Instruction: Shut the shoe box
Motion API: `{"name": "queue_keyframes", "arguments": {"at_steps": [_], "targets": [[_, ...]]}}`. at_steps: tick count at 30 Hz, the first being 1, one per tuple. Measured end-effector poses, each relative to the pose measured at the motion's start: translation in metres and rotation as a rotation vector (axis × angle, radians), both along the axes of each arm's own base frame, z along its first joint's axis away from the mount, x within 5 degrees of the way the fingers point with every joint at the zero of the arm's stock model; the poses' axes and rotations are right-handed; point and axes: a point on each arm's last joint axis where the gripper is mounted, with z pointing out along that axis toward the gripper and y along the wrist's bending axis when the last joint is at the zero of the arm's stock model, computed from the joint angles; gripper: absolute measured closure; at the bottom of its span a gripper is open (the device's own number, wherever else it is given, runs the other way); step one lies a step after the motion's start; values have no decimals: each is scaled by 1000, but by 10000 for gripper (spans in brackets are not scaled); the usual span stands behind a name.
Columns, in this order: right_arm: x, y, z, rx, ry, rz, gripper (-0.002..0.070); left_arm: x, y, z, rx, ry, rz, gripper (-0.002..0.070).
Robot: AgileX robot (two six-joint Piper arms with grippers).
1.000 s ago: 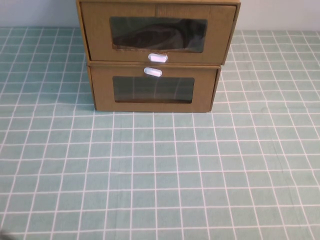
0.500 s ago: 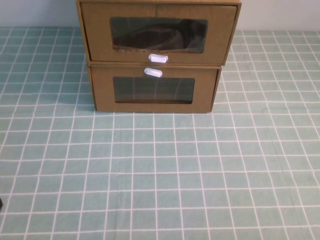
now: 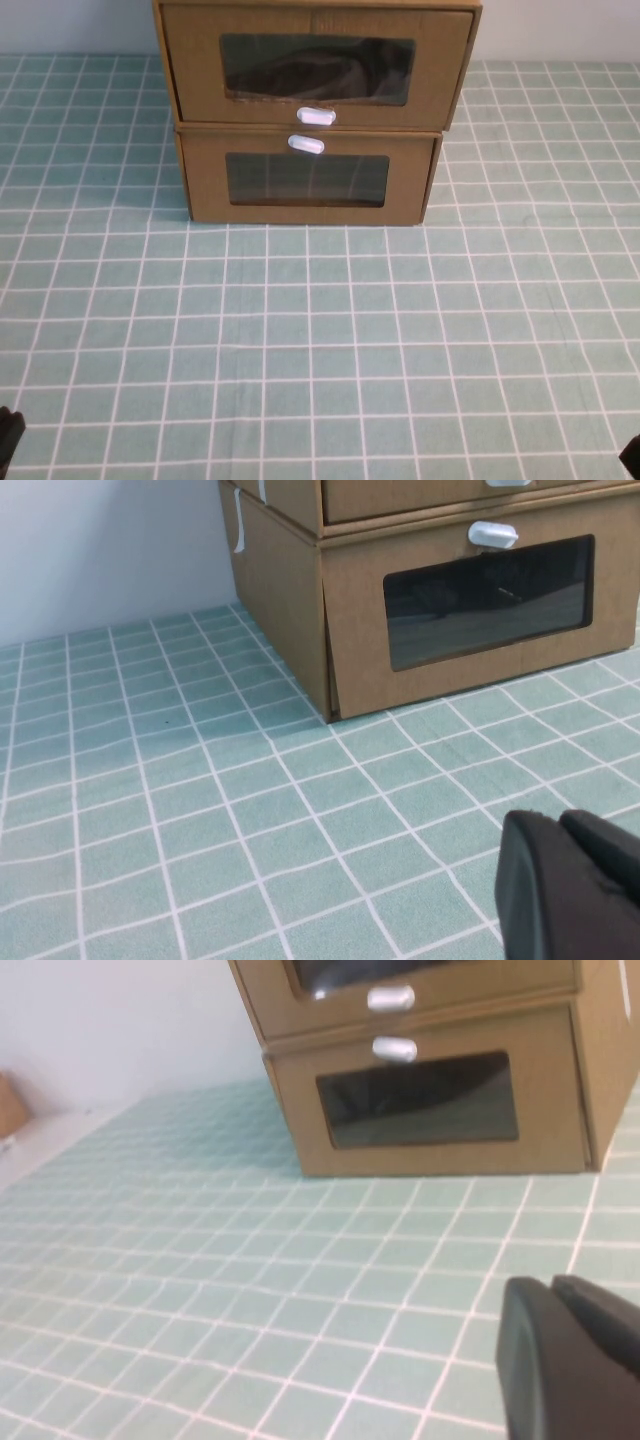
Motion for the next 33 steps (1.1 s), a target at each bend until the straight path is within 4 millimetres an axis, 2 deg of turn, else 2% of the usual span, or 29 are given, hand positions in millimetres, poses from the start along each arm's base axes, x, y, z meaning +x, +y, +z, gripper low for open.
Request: {"name": "queue_keyframes", "arguments": {"at_steps": [6, 9, 17, 20, 24, 33], "targets": [[-1, 1, -9, -60, 69, 17, 687, 0, 0, 0, 0, 2, -1, 680], [0, -1, -11, -161, 25, -9, 687, 0, 0, 0, 0, 2, -1, 680], [9, -22, -13, -222, 46, -394, 687, 0, 0, 0, 0, 2, -1, 680], [8, -26, -16, -234, 84, -467, 687, 0, 0, 0, 0, 2, -1, 680], [7, -28, -23, -269, 158, -473, 687, 0, 0, 0, 0, 2, -1, 680], [7, -28, -23, -288, 155, -470, 687, 0, 0, 0, 0, 2, -1, 680]]}}
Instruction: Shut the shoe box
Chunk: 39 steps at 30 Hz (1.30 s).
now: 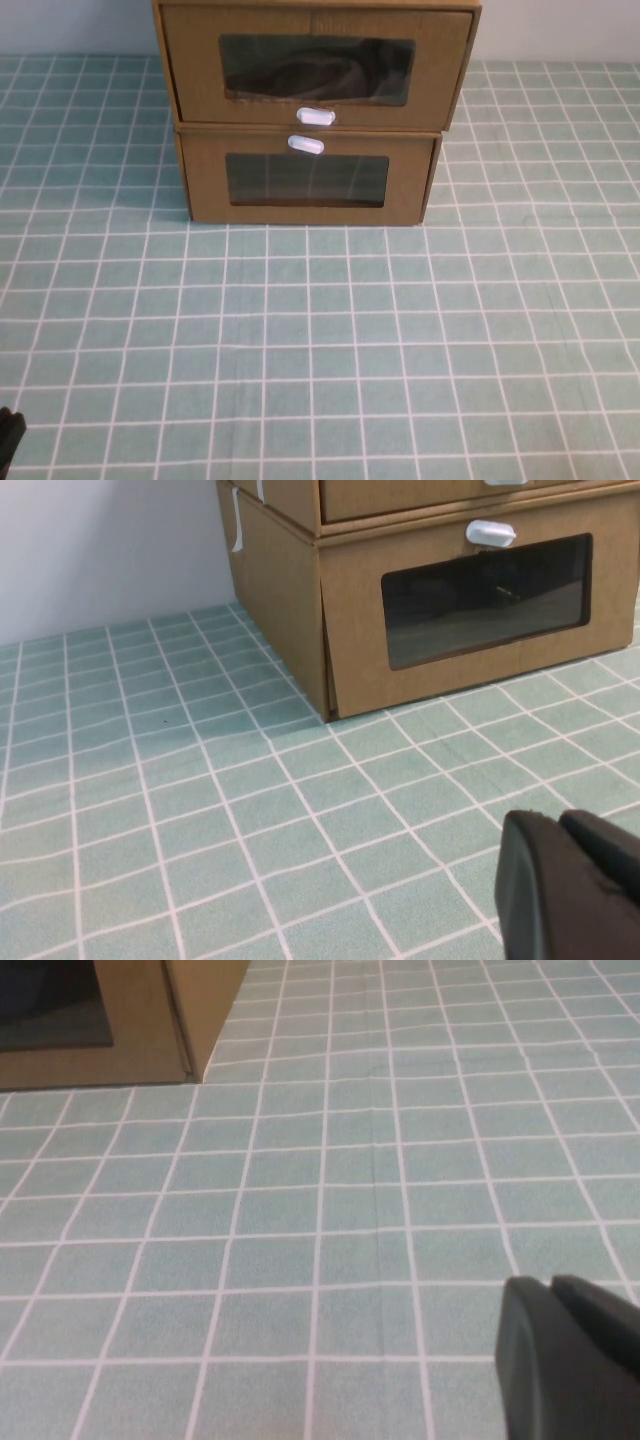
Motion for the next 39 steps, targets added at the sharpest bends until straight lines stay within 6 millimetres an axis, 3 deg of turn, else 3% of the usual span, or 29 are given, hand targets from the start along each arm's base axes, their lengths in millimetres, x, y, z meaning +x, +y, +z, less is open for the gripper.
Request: {"name": "queue_keyframes", "arguments": {"at_steps": [17, 26, 35, 39], "targets": [[0, 0, 0, -4, 1, 1, 687, 1, 1, 2, 8, -26, 15, 680], [0, 0, 0, -4, 1, 1, 687, 5, 17, 13, -58, -129, 244, 680], [0, 0, 0, -4, 2, 1, 687, 2, 19, -12, -6, 136, 295, 680], [0, 0, 0, -4, 2, 1, 687, 2, 19, -13, -1, 154, 293, 680]]}}
